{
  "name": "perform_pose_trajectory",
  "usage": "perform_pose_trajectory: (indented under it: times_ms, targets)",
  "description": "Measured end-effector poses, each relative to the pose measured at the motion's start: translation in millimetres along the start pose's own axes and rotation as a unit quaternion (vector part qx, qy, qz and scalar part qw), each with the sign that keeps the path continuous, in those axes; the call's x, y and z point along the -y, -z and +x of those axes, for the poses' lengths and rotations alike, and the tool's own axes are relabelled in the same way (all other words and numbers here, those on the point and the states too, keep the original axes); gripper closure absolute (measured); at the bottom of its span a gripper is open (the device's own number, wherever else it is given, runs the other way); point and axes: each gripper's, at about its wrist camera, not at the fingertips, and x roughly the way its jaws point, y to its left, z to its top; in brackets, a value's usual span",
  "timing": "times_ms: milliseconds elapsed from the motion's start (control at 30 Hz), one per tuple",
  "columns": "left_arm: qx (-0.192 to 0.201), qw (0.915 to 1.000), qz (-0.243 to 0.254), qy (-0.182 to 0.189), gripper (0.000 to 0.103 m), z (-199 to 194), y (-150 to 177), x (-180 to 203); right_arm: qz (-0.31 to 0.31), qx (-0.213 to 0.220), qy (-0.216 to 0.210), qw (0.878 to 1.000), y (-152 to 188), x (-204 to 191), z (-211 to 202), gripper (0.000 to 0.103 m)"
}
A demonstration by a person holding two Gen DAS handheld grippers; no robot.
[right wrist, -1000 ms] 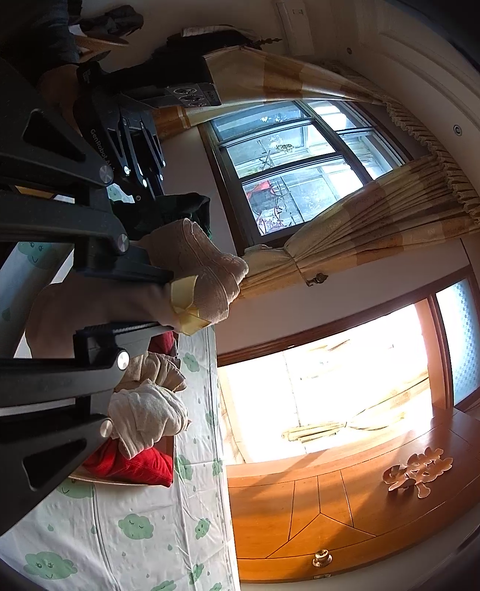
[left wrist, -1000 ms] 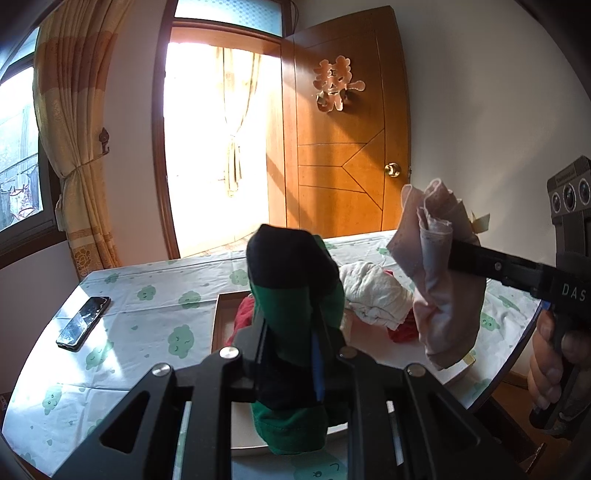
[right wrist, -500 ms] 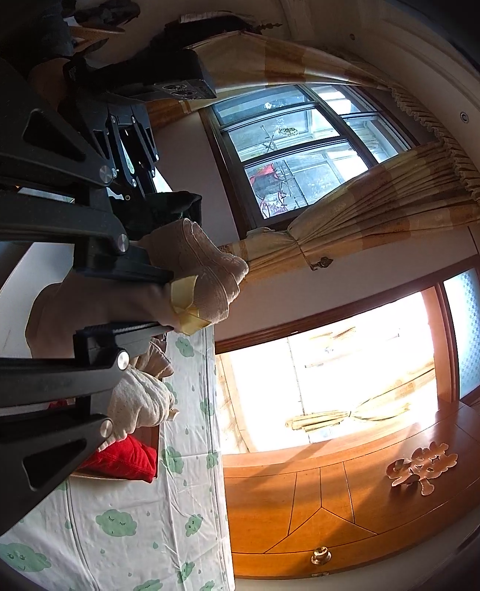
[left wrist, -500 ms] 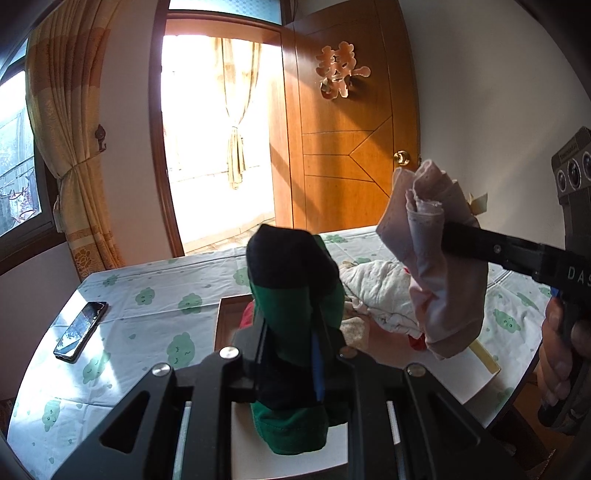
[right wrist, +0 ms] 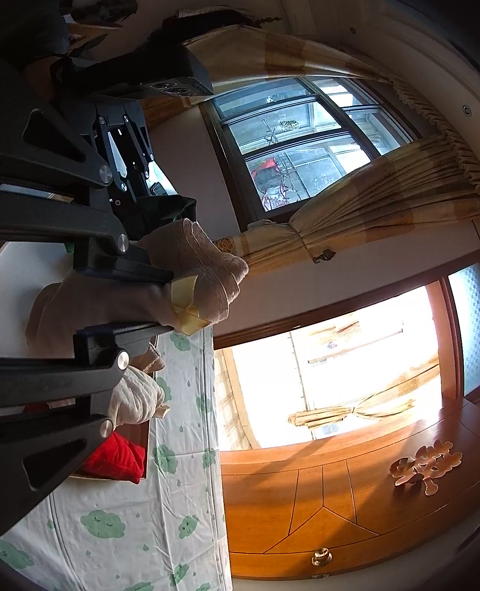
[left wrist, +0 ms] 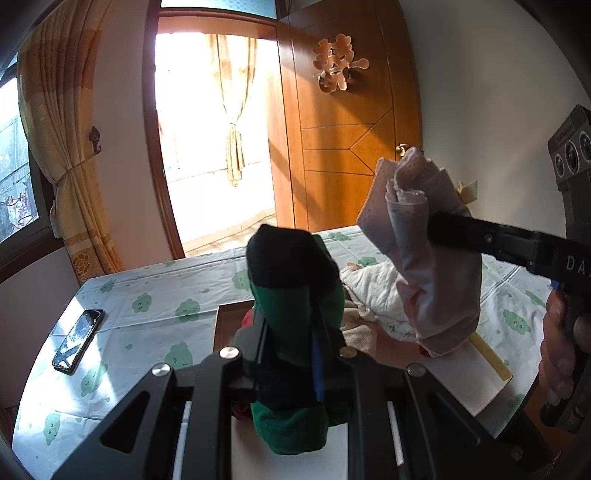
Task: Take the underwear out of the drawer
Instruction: 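Lower both held garments down into the tray beside the other socks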
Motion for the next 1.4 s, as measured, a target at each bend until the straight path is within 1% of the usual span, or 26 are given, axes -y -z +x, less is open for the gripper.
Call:
perform_pose_trajectory:
  times_ms: [267, 533, 900, 1067, 1200, 1400]
  targets:
    - [-0.014, 0.9998, -0.010, 0.006, 0.086, 14, -1, -3, 0.003, -0.007, 0.004, 1.000, -3, 2, 9, 0.082]
    - [-0.018, 0.9998, -0.005, 0.004, 0.086, 21, -4, -4, 0.005, -0.011, 0.006, 1.000, -8, 4, 17, 0.082]
    - [-0.030, 0.9995, -0.006, 0.010, 0.086, 33, -7, -3, 0.008, -0.021, 0.011, 1.000, -12, 5, 29, 0.082]
    - [-0.042, 0.9990, -0.008, 0.015, 0.086, 43, -8, -4, 0.009, -0.025, 0.015, 1.000, -15, 7, 36, 0.082]
    - [-0.055, 0.9981, -0.021, 0.020, 0.086, 54, -7, -9, 0.015, -0.031, 0.017, 0.999, -16, 10, 42, 0.082]
    - [-0.064, 0.9974, -0.026, 0.019, 0.086, 65, -5, -11, 0.022, -0.039, 0.023, 0.999, -13, 17, 52, 0.082]
